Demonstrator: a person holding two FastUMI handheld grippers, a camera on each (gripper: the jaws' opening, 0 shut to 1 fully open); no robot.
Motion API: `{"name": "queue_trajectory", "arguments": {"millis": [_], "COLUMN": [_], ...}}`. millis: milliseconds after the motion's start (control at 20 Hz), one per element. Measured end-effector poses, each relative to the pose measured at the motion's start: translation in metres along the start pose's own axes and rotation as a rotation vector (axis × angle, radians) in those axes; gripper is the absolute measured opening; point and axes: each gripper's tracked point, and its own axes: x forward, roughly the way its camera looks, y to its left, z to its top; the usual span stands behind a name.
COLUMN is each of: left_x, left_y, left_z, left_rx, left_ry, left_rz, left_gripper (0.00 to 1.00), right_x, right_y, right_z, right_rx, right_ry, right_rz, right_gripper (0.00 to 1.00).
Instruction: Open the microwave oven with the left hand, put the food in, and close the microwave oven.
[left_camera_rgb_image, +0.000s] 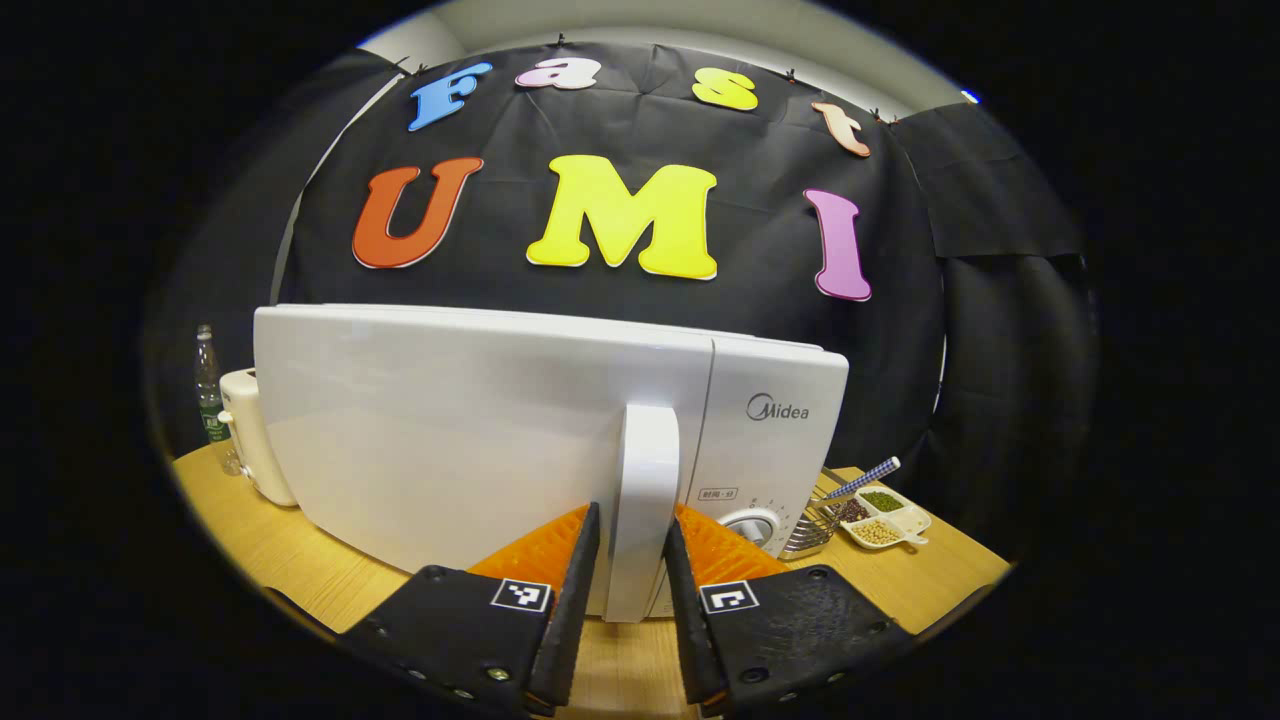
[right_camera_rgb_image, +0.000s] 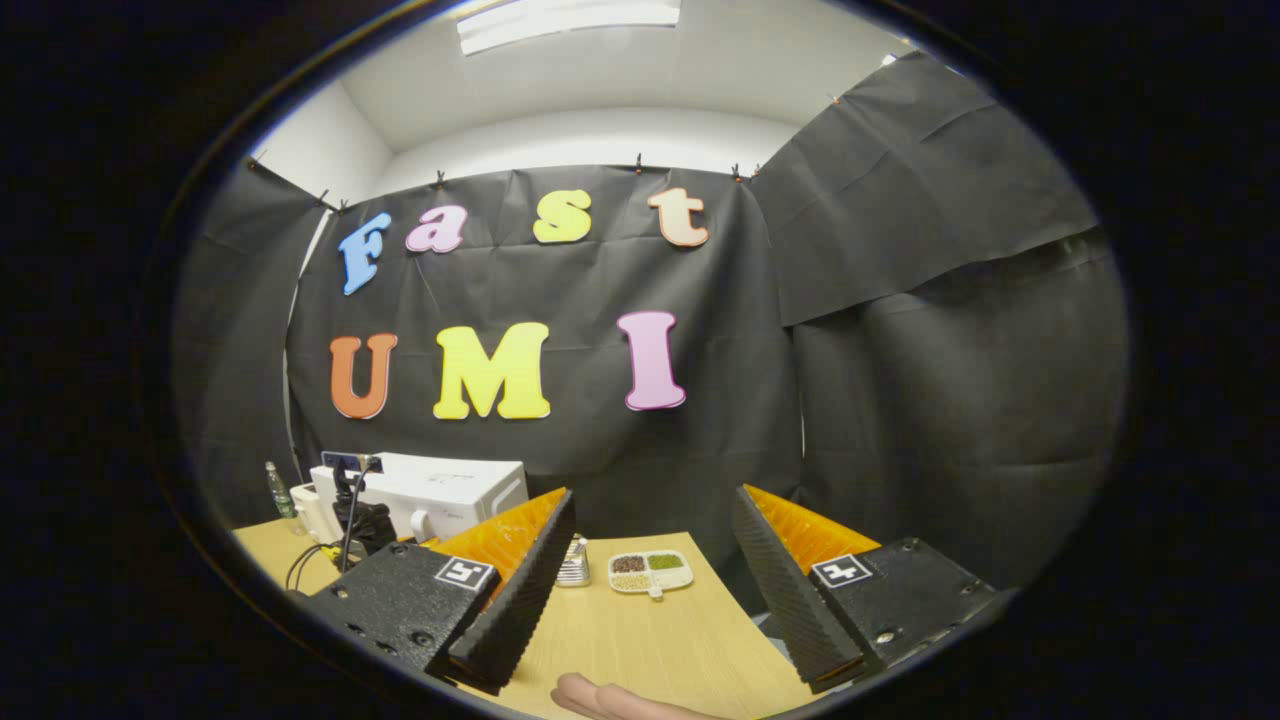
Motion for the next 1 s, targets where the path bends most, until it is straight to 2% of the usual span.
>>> {"name": "queue_trajectory", "arguments": {"millis": [50, 100, 150, 200, 250, 300, 350, 400, 450, 500, 550, 600, 650, 700, 750, 800, 900, 950, 1000], "left_x": [-0.001, -0.001, -0.002, -0.001, -0.003, -0.002, -0.001, -0.005, -0.008, -0.021, -0.021, -0.030, -0.035, -0.042, -0.051, -0.060, -0.073, -0.082, -0.090], "left_y": [0.000, 0.003, 0.005, 0.005, 0.006, 0.004, 0.004, 0.004, 0.005, 0.005, 0.007, 0.007, 0.007, 0.008, 0.010, 0.013, 0.018, 0.020, 0.022], "left_z": [-0.002, -0.002, 0.000, -0.004, -0.003, -0.004, -0.004, -0.004, -0.005, 0.008, -0.005, -0.001, -0.003, -0.005, -0.004, -0.005, -0.006, -0.007, -0.009], "left_rx": [-0.001, 0.027, 0.063, 0.080, 0.078, 0.068, 0.059, 0.059, 0.055, 0.065, 0.079, 0.093, 0.085, 0.063, 0.058, 0.063, 0.066, 0.059, 0.060], "left_ry": [0.011, 0.015, 0.013, 0.025, 0.025, 0.032, 0.029, 0.039, 0.047, -0.019, 0.024, -0.002, 0.009, 0.014, 0.012, 0.013, 0.009, 0.007, 0.018], "left_rz": [0.005, 0.017, 0.024, 0.028, 0.026, 0.021, 0.017, 0.017, 0.026, 0.033, 0.034, 0.013, -0.010, -0.027, -0.034, -0.037, -0.042, -0.047, -0.054], "left_gripper": [0.35, 0.25, 0.23, 0.11, 0.11, 0.08, 0.08, 0.08, 0.08, 0.08, 0.07, 0.04, 0.05, 0.04, 0.04, 0.04, 0.04, 0.04, 0.04], "right_x": [0.000, 0.000, -0.001, -0.002, -0.003, -0.003, -0.005, -0.007, -0.009, -0.010, -0.011, -0.013, -0.015, -0.017, -0.021, -0.024, -0.032, -0.038, -0.044], "right_y": [-0.001, -0.002, -0.004, -0.007, -0.011, -0.015, -0.016, -0.016, -0.016, -0.015, -0.014, -0.015, -0.012, -0.009, -0.007, -0.004, 0.003, 0.006, 0.009], "right_z": [-0.002, -0.002, -0.003, -0.003, -0.002, -0.001, -0.002, -0.001, 0.000, 0.003, 0.005, 0.006, 0.005, 0.007, 0.008, 0.009, 0.013, 0.017, 0.021], "right_rx": [-0.003, -0.003, -0.004, -0.007, -0.012, -0.017, -0.020, -0.021, -0.021, -0.018, -0.014, -0.016, -0.019, -0.022, -0.022, -0.022, -0.022, -0.018, -0.019], "right_ry": [0.006, 0.011, 0.014, 0.014, 0.013, 0.014, 0.014, 0.015, 0.014, 0.008, 0.000, -0.001, 0.001, 0.000, 0.002, 0.007, 0.009, 0.003, -0.004], "right_rz": [0.001, 0.002, -0.001, -0.008, -0.020, -0.031, -0.037, -0.036, -0.031, -0.025, -0.024, -0.026, -0.025, -0.020, -0.017, -0.016, -0.008, -0.004, 0.001], "right_gripper": [1.00, 1.00, 1.00, 1.00, 0.92, 0.92, 1.00, 1.00, 0.92, 0.92, 0.92, 0.92, 1.00, 1.00, 0.92, 1.00, 1.00, 0.92, 0.92]}}
